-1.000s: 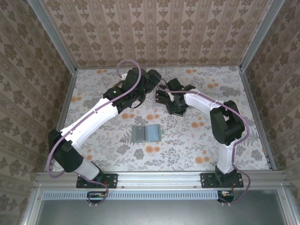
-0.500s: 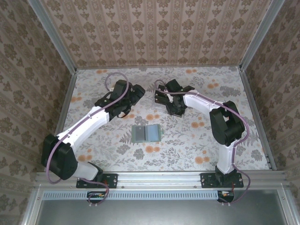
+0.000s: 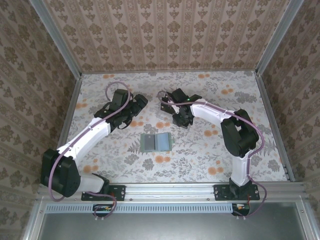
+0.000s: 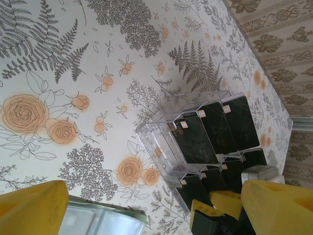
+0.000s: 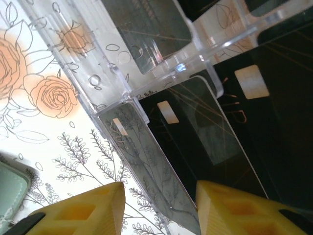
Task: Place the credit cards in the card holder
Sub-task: Pick up the credit card from the storage box.
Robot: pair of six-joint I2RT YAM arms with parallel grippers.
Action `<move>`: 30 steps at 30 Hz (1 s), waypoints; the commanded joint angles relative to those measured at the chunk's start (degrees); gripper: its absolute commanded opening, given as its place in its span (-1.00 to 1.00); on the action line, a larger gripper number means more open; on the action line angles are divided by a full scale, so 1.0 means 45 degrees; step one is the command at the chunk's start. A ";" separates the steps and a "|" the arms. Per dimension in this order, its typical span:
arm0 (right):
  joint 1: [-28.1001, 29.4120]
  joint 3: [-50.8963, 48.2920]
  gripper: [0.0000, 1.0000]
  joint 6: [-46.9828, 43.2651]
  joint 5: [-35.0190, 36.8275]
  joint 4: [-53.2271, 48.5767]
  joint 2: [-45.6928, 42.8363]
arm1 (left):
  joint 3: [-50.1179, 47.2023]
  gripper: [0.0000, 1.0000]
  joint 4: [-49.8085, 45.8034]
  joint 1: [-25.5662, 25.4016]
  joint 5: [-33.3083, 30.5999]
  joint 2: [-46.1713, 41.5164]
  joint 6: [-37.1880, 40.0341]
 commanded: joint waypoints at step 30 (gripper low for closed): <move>-0.0116 0.0945 -0.44 -0.2458 -0.0163 -0.1097 0.0401 | -0.0705 1.00 0.0664 0.0176 0.1106 -0.0317 0.0618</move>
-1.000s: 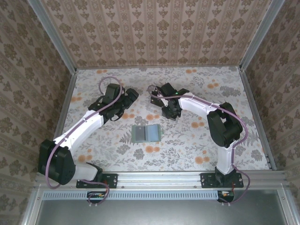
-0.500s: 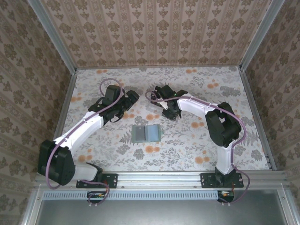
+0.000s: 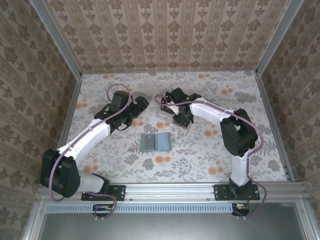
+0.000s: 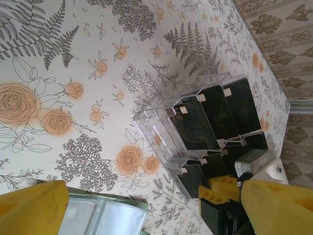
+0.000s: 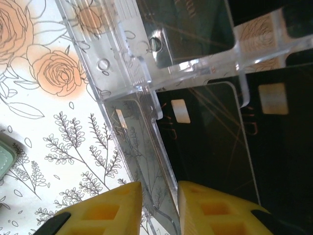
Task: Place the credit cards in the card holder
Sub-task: Pick up the credit card from the storage box.
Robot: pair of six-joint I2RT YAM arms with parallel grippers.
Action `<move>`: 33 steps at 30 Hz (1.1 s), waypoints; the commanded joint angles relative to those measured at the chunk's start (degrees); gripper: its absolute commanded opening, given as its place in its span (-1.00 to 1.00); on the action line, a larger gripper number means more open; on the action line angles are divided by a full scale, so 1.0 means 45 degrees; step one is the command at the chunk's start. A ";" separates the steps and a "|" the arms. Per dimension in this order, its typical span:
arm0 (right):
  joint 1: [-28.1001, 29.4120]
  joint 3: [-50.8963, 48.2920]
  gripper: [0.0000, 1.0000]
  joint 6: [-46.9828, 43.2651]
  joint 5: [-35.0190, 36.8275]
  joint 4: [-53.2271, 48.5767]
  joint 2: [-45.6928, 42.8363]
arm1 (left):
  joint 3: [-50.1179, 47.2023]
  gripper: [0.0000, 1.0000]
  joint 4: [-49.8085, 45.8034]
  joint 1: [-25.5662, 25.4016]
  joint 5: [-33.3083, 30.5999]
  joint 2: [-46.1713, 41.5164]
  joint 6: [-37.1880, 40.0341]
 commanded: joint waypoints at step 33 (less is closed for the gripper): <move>-0.0022 0.1606 -1.00 -0.0745 -0.1493 -0.1164 -0.0828 | -0.0715 1.00 0.0201 0.0282 0.0370 -0.0184 0.1597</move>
